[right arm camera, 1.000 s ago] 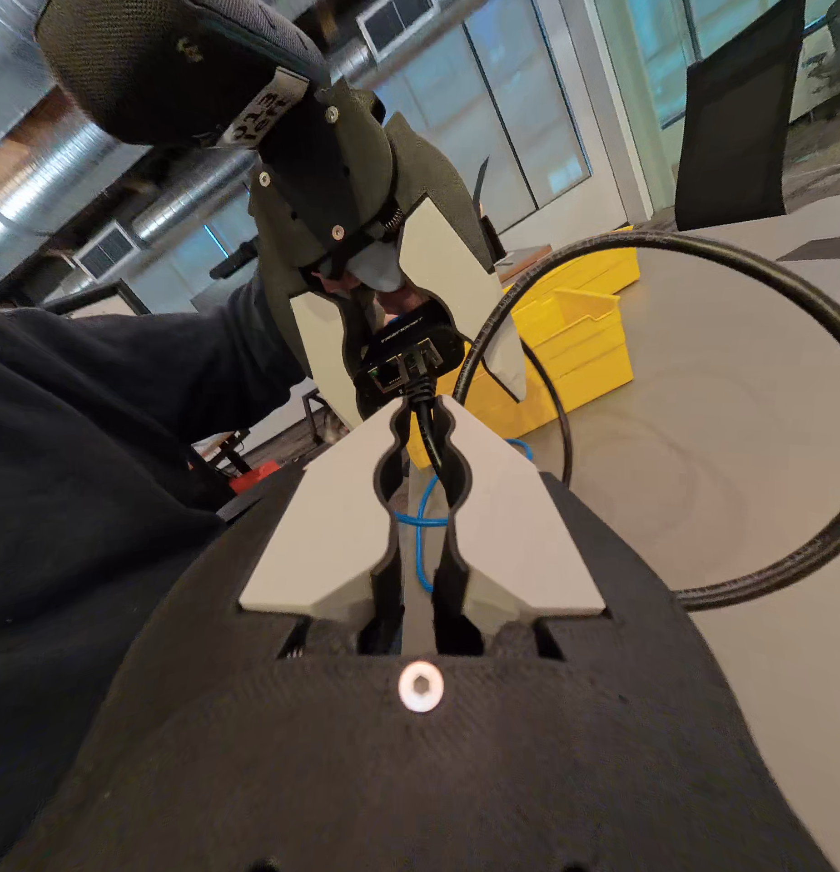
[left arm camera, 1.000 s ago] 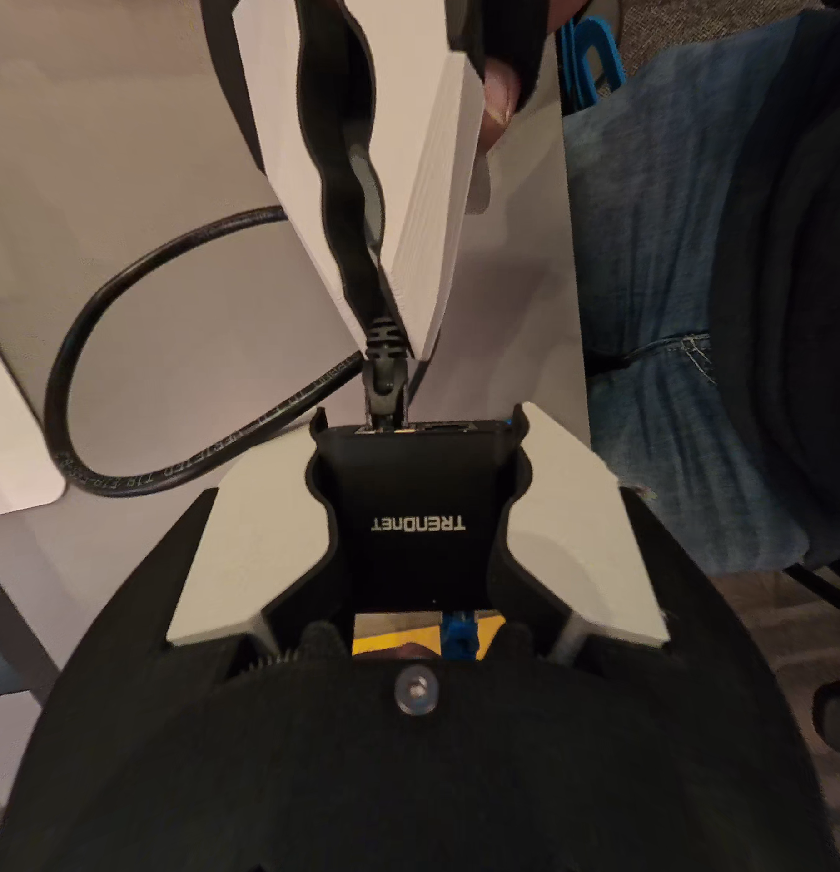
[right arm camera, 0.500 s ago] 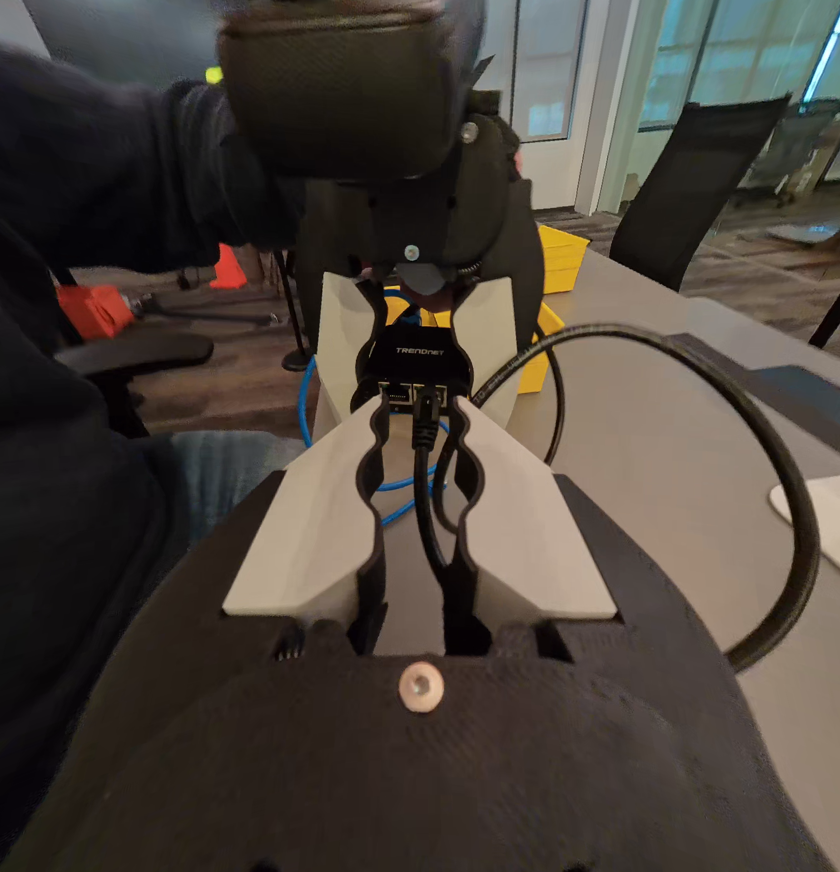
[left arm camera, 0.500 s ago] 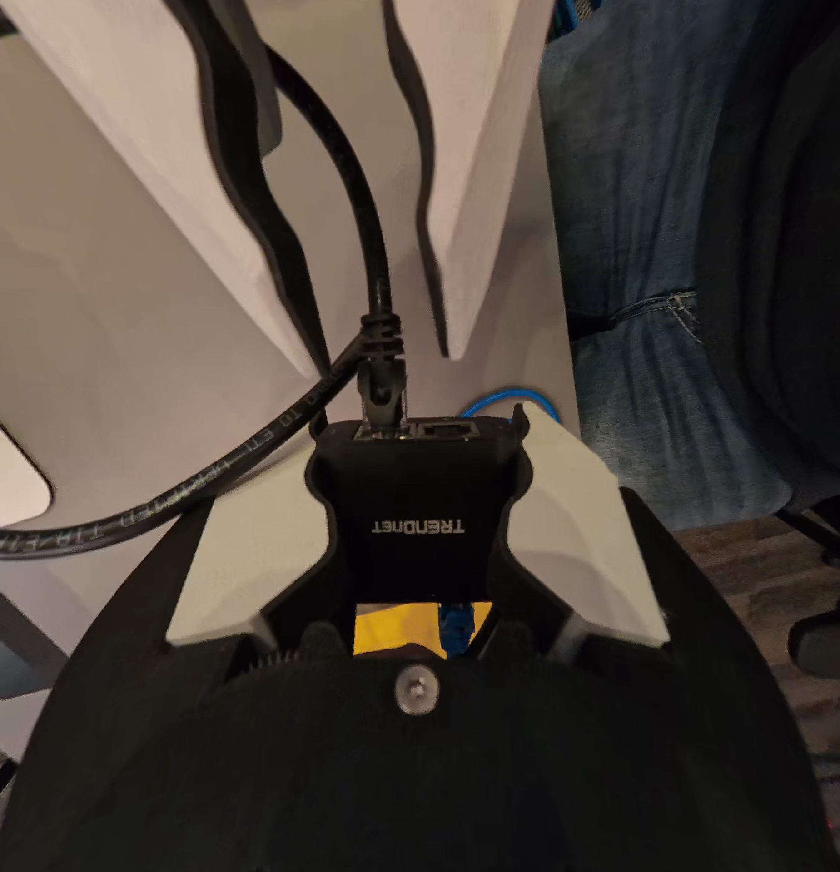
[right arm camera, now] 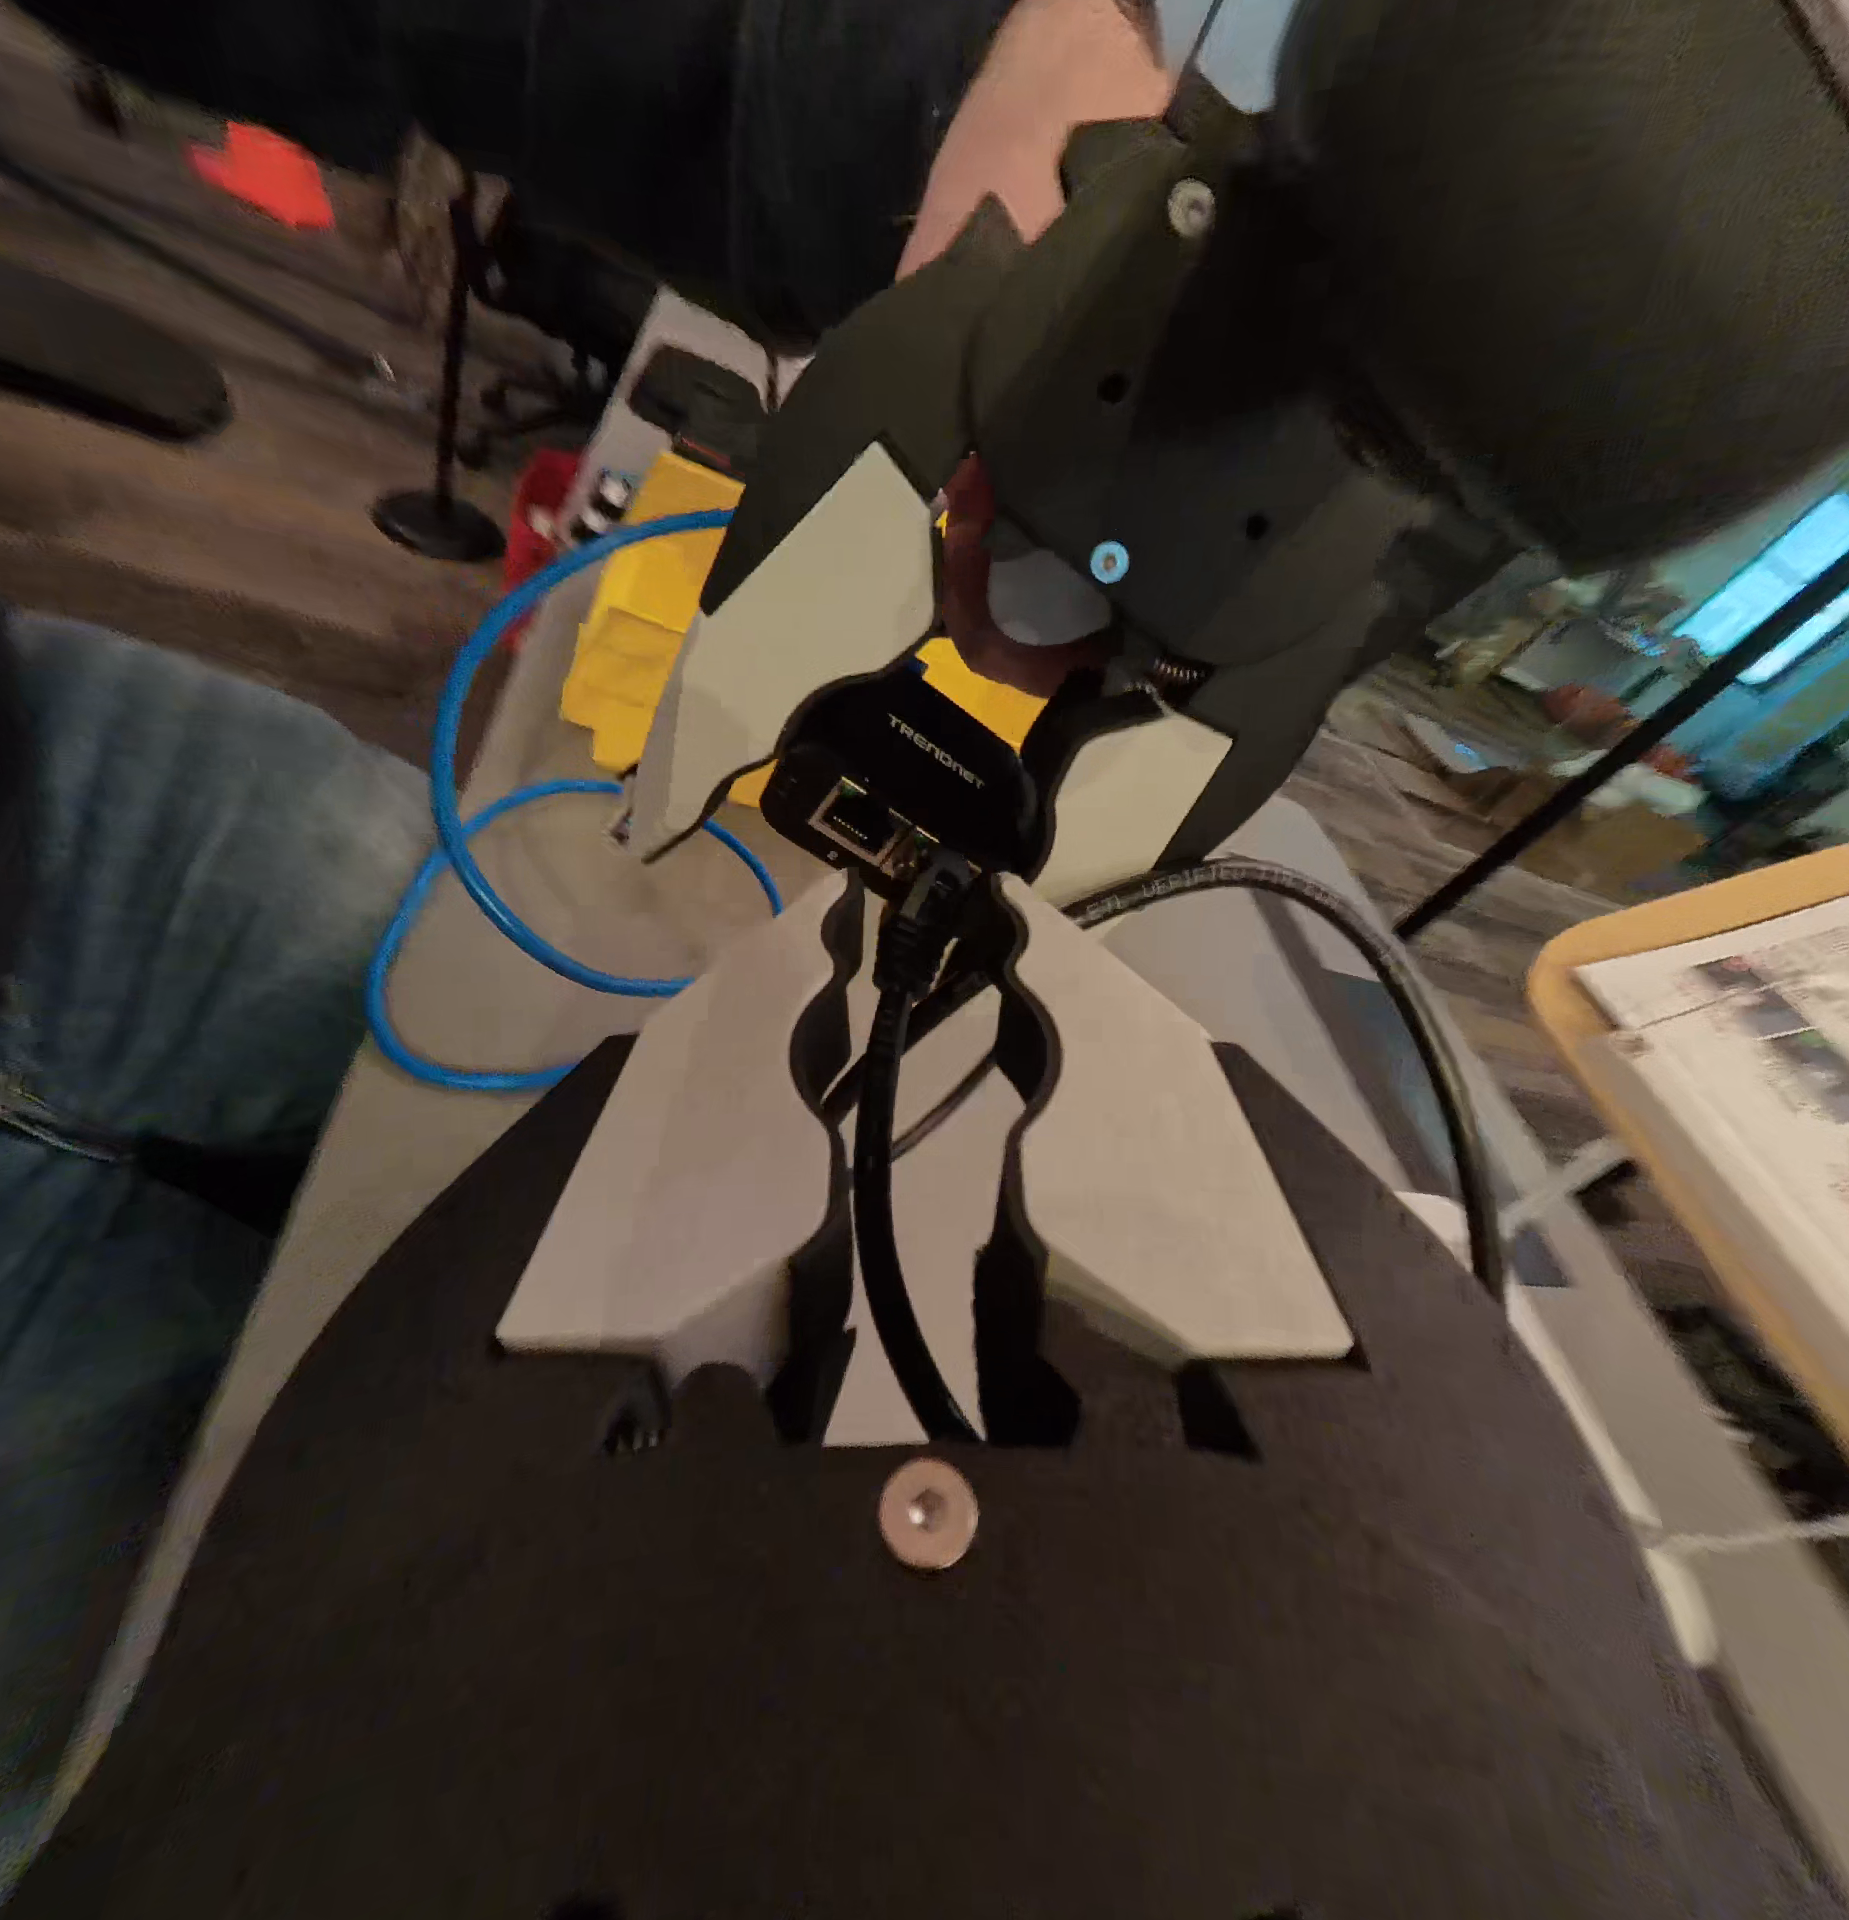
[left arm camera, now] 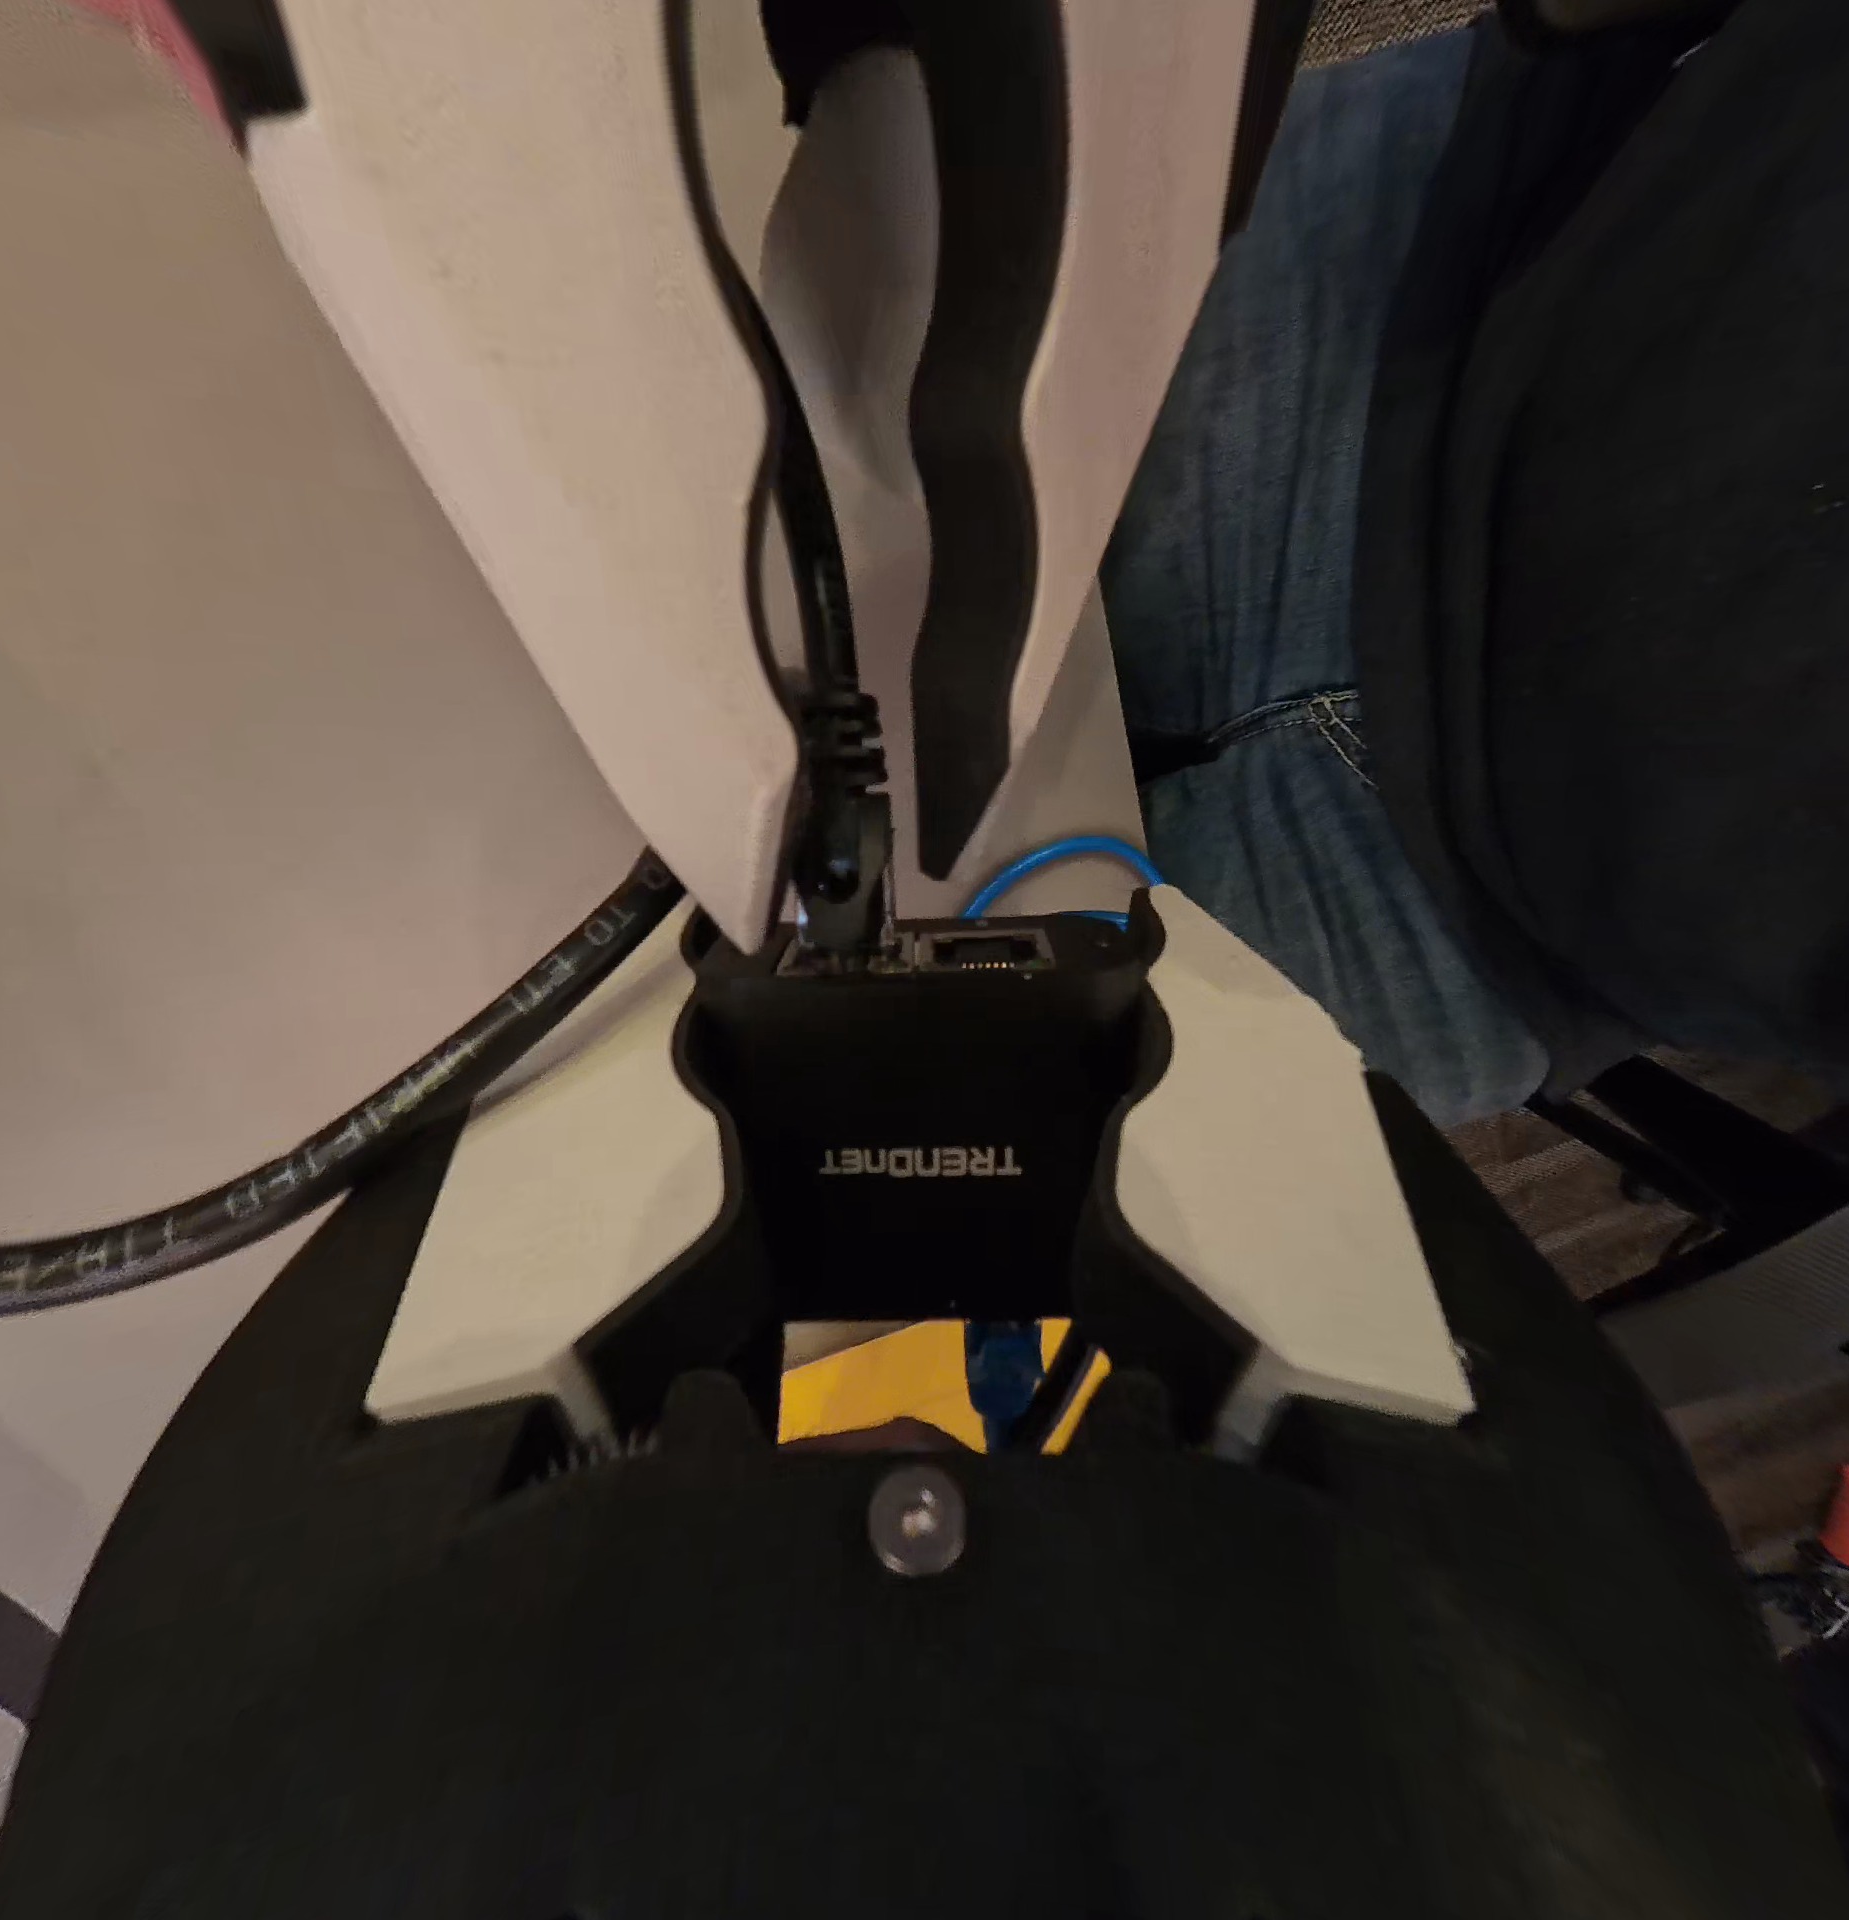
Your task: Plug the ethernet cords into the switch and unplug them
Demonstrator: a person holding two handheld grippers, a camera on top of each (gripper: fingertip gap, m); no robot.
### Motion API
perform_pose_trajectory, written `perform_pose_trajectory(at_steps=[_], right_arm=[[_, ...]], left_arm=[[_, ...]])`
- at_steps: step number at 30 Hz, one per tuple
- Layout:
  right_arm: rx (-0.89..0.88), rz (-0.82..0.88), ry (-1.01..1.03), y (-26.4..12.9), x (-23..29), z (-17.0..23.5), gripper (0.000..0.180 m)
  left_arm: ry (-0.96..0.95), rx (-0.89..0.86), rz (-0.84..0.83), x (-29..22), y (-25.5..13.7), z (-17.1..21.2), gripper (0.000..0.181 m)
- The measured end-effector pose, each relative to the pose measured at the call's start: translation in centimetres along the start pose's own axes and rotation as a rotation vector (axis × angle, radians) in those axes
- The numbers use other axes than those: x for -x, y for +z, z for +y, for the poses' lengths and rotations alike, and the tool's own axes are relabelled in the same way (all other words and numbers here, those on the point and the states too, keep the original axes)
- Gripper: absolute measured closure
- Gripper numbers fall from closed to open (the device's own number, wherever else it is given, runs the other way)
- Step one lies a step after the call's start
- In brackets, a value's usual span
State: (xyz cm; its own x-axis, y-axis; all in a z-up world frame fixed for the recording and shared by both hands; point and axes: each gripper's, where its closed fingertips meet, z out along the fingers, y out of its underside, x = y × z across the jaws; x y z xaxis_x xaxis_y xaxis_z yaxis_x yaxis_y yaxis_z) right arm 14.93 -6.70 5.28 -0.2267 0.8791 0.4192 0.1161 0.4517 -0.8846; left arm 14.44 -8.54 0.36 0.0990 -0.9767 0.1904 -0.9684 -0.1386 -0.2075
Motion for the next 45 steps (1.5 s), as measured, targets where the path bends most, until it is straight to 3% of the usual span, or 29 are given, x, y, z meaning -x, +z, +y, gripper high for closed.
perform_pose_trajectory(at_steps=[6, 13, 21, 24, 28, 30, 34, 45], right_arm=[[0.199, -0.003, -0.279, 0.0, 0.2, 0.5, 0.159], [0.136, -0.082, -0.298, -0.7, 0.1, -1.1, 0.164], [0.259, -0.014, -0.448, -0.3, 0.3, 0.4, 0.154], [0.212, -0.054, -0.290, -0.8, 0.2, 0.1, 0.151], [0.144, -0.161, 0.135, -1.8, -0.3, -0.4, 0.161], [0.145, -0.214, 0.284, -1.6, 0.2, -0.1, 0.158], [0.210, -0.218, 0.439, -0.7, 0.7, 1.4, 0.157], [0.052, -0.377, 0.905, 0.0, 1.7, 2.0, 0.163]], left_arm=[[0.008, 0.007, 0.016, -0.1, 0.2, -0.1, 0.106], [0.019, -0.021, 0.020, -0.3, -0.4, -0.5, 0.107], [0.031, 0.004, 0.020, -0.4, -0.2, 0.0, 0.107], [0.032, 0.007, 0.010, -0.3, -0.1, 0.0, 0.107], [0.026, 0.002, -0.035, 0.3, -0.2, 0.1, 0.107], [0.025, 0.000, -0.059, 0.6, -0.3, 0.1, 0.107], [0.035, 0.029, -0.116, 1.1, -0.1, 0.1, 0.107], [0.083, 0.095, -0.250, 1.9, 1.6, 0.2, 0.107]])
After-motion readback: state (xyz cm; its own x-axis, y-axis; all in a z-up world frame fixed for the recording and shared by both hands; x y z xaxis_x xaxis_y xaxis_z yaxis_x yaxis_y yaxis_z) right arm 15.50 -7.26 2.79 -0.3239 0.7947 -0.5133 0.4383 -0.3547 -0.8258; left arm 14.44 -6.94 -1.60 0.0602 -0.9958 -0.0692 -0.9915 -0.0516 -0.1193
